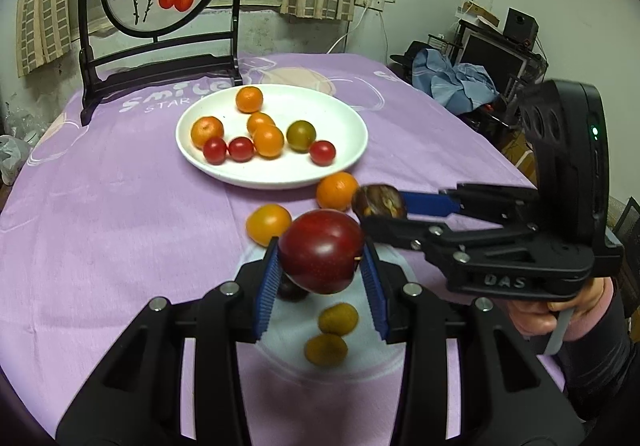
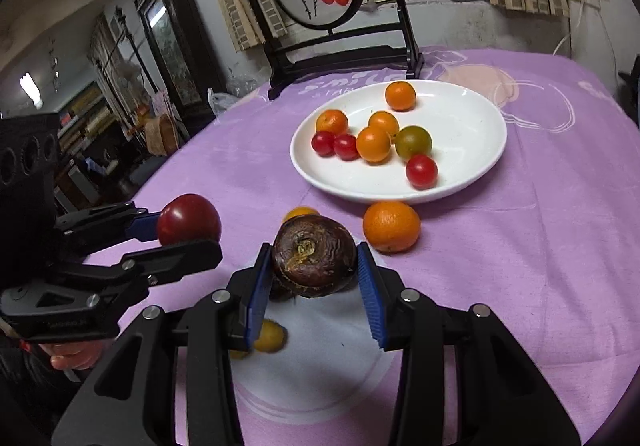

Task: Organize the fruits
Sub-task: 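Carry both fruits over the white plate and open both tools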

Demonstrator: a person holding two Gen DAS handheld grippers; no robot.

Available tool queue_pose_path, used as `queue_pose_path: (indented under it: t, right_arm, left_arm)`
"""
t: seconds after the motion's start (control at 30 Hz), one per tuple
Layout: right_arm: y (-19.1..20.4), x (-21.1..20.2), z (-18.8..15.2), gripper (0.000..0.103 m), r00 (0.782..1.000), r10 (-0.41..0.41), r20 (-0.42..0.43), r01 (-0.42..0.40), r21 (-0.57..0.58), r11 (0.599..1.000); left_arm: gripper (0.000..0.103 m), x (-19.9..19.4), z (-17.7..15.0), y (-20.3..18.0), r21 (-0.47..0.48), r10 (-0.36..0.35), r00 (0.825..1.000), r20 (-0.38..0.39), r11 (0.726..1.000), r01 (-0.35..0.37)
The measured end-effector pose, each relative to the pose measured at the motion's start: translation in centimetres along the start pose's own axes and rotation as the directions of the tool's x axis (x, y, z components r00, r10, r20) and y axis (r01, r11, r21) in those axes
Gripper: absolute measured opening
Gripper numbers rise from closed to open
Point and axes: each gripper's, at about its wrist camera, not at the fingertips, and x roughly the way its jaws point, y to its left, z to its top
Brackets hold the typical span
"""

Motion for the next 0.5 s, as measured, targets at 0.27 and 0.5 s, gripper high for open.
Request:
queue_pose_path:
  t: [0.27,0.5]
  right_arm:
    - [-5.1,2.3,8.3,0.042,0.97,-0.197,0.14,0.176,0.151,0.973]
    - [-10.8,9.6,11.5,0.042,0.965,-0.261,-0.009,0.256,0.227,0.94]
  left_arm:
    - [0.04,2.5,7.4,4.6,-0.075,0.076,0.996,0.036,0.994,-0.073]
    - [0.04,12.1,14.1,8.3,-0.174,0.173,0.984,-0.045,0.969,-0.178]
